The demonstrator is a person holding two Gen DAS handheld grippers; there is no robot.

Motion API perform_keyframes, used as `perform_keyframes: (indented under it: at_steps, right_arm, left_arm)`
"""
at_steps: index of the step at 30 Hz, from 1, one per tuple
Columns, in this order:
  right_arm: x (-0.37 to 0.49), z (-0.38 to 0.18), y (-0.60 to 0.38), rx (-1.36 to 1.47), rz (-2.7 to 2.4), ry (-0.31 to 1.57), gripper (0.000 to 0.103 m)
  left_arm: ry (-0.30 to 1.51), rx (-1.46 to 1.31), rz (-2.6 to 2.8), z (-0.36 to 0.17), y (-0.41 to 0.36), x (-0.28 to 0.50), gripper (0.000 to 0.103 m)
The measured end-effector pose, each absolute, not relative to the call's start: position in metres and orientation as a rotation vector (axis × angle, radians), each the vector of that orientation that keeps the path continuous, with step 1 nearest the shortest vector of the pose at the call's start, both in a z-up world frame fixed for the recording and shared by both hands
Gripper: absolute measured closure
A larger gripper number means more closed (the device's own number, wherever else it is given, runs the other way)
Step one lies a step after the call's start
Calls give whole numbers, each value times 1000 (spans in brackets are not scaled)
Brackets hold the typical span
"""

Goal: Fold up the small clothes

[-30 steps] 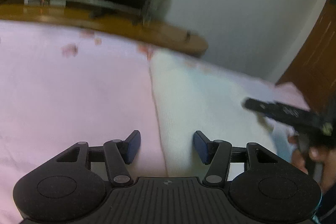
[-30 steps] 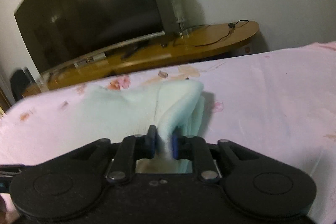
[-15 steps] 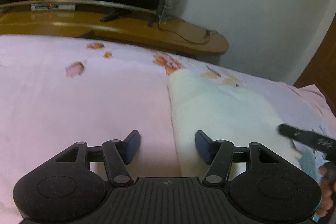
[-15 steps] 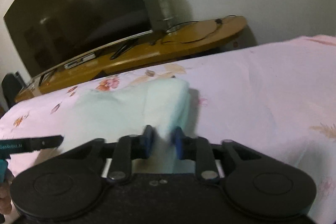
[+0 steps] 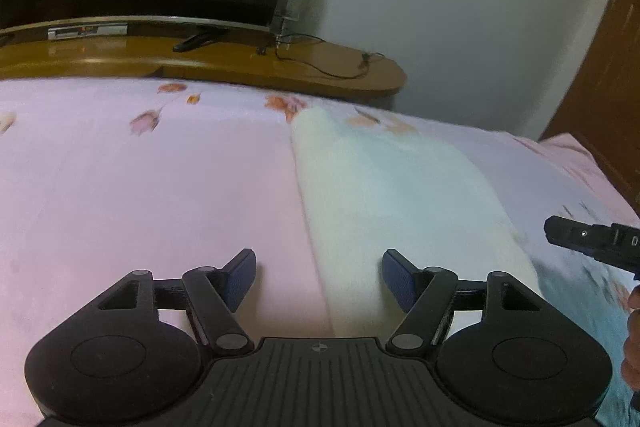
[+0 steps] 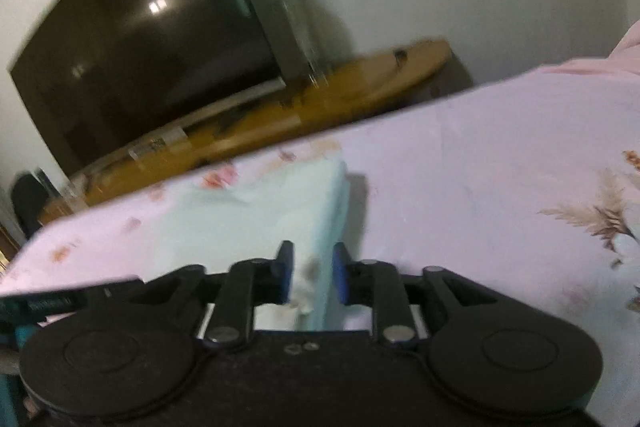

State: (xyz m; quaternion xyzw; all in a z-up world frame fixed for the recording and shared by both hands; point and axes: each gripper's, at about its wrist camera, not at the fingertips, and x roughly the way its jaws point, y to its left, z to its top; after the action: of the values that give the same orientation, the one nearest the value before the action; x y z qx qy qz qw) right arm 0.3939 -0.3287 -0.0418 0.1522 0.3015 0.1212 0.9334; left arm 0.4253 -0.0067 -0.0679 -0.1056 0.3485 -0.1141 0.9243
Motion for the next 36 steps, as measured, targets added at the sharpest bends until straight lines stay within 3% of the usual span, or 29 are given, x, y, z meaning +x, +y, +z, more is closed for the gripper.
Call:
perform_keyframes:
  at_steps: [4, 7, 12, 17, 20, 21, 22, 23, 27, 31, 36]
  right_arm:
    - [348, -50, -340, 394, 284, 668, 79]
    - [326, -64, -339, 437, 281, 688, 88]
    - [316, -87, -326, 444, 256, 767, 96]
    - [305, -69, -334, 487, 276, 702, 94]
    - [313, -76, -332, 520, 278, 711, 84]
    - [315, -80, -329, 518, 277, 722, 85]
    - [314, -83, -326, 512, 283, 730, 94]
    - [317, -87, -320, 506, 314, 761, 97]
    - [311, -80, -311, 397, 325, 763, 97]
    - [314, -64, -337, 487, 280, 672, 73]
    - [347, -58, -344, 477, 274, 653, 83]
  left_arm:
    - [730, -280, -241, -83, 2, 378, 33]
    - [726, -291, -230, -95, -3, 364, 33]
    - [751, -179, -193, -89, -7, 361, 33]
    - [683, -197, -214, -72, -4, 352, 33]
    - [750, -252, -231, -82, -7, 361, 33]
    - [790, -223, -220, -89, -9, 364, 33]
    - [762, -185, -225, -90, -11, 362, 33]
    - [763, -166, -229, -91, -12, 361, 33]
    - [766, -191, -204, -80, -2, 364, 33]
    - [744, -241, -208, -72, 8, 382, 33]
    - [772, -247, -207, -75, 0, 411, 33]
